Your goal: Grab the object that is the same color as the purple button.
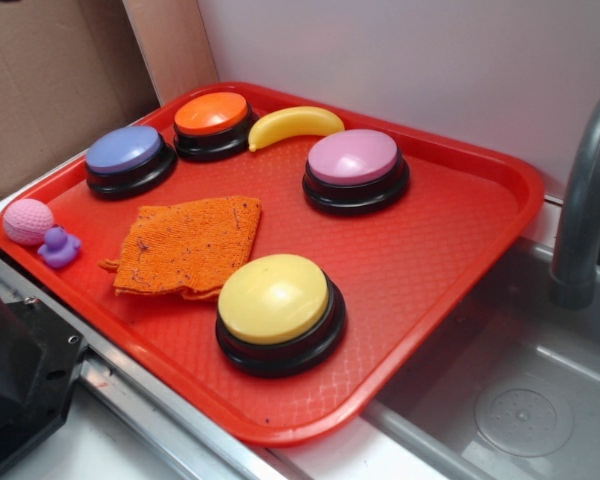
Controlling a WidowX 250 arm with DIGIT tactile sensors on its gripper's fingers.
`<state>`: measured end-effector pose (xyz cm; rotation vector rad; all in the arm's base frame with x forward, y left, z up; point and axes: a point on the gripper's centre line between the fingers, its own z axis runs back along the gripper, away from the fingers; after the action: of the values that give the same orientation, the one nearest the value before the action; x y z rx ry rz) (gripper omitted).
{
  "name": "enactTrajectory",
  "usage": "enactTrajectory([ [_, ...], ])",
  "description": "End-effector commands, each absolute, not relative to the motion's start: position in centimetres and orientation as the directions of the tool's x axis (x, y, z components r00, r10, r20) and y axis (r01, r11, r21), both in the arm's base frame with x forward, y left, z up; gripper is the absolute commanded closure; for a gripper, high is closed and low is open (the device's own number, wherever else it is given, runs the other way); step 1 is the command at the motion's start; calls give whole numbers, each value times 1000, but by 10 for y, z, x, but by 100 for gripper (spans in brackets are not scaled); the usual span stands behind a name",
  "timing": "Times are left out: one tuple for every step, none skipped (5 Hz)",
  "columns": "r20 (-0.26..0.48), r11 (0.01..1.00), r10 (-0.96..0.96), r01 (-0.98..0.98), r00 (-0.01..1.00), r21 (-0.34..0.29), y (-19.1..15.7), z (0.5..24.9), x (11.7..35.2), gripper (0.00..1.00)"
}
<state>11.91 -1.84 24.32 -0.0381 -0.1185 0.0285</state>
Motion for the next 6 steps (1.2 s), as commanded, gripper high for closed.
enactTrajectory([
  [118,999,31,-26,993,-40,-18,243,119,0],
  [92,964,261,-254,961,-84,3,231,127,0],
  [78,874,481,-471,873,-121,28,212,118,0],
  [120,799,601,-598,790,-64,57,172,111,0],
  [99,736,673,-677,733,5,75,149,104,0],
  [158,696,699,-714,697,75,94,115,102,0],
])
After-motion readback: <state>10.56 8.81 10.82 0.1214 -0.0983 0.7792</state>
